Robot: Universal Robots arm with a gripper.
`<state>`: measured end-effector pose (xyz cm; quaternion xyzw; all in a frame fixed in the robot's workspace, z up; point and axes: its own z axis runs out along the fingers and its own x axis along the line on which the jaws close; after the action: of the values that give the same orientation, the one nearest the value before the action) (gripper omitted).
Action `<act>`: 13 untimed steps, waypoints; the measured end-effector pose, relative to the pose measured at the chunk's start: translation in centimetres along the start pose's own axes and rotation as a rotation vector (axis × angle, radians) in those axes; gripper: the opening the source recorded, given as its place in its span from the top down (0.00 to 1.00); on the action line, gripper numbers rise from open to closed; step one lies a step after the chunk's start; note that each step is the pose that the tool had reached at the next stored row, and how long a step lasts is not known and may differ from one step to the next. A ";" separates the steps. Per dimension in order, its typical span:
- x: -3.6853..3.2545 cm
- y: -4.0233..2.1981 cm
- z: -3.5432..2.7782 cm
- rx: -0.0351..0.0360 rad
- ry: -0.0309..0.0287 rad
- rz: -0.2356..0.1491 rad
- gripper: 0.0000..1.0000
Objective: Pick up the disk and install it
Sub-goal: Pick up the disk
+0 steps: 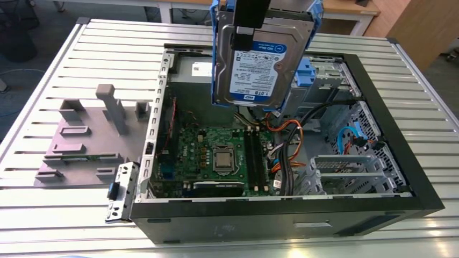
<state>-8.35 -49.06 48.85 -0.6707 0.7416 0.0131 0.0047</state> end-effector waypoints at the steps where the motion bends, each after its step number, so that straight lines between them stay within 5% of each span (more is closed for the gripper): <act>1: 0.02 0.00 0.00 0.0000 0.0000 0.000 0.64; 13: 0.31 -0.03 0.00 0.0000 -0.0001 0.000 0.64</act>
<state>-8.35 -49.37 48.85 -0.6706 0.7416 0.0131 0.0048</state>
